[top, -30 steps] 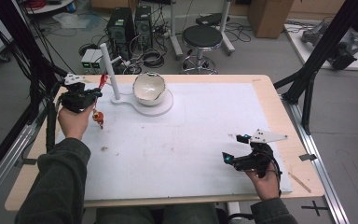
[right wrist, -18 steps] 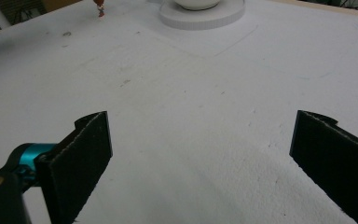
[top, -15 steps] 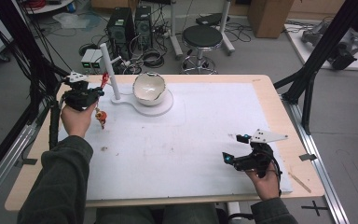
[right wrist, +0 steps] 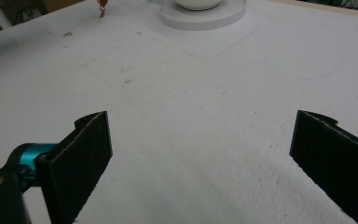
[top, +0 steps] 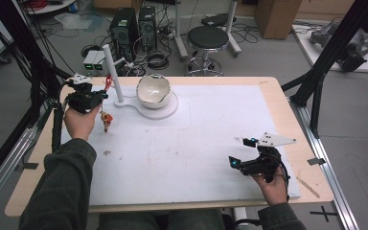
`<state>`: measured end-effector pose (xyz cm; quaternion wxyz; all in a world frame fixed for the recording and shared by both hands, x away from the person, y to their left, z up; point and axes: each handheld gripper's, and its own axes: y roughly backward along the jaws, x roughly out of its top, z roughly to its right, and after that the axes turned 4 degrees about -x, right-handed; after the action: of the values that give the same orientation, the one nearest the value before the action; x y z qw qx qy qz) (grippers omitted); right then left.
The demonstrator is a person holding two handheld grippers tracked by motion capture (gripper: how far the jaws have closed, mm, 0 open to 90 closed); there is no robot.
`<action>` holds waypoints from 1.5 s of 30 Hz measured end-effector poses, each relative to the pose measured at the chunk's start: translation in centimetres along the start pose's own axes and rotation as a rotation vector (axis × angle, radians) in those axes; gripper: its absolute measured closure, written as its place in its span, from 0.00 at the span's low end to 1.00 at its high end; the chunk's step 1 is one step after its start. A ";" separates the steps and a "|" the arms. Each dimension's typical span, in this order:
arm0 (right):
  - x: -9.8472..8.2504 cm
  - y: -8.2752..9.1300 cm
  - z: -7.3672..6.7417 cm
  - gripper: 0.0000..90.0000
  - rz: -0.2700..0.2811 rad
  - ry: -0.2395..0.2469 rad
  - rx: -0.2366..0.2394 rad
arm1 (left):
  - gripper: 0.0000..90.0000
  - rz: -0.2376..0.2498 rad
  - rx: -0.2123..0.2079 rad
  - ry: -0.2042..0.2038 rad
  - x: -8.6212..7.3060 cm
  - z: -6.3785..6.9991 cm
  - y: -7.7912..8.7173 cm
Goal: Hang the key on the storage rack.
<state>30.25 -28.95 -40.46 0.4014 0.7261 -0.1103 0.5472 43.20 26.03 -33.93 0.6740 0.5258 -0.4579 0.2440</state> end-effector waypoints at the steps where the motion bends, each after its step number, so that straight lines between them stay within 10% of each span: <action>1: 0.0 0.0 0.0 0.05 0.000 -0.002 0.000 | 0.96 -0.003 0.000 -0.002 0.0 0.0 0.0; 33: 0.0 0.1 0.0 0.05 0.004 -0.003 0.007 | 0.95 -0.056 -0.007 0.018 -0.2 -0.1 -1.8; 45: 0.0 0.1 -0.1 0.05 0.004 -0.003 0.007 | 0.81 -0.043 -0.032 0.021 -0.2 -0.3 -1.4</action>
<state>30.16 -28.93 -40.40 0.3976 0.7280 -0.1103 0.5475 44.33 25.91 -34.77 0.6924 0.5220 -0.4431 0.2276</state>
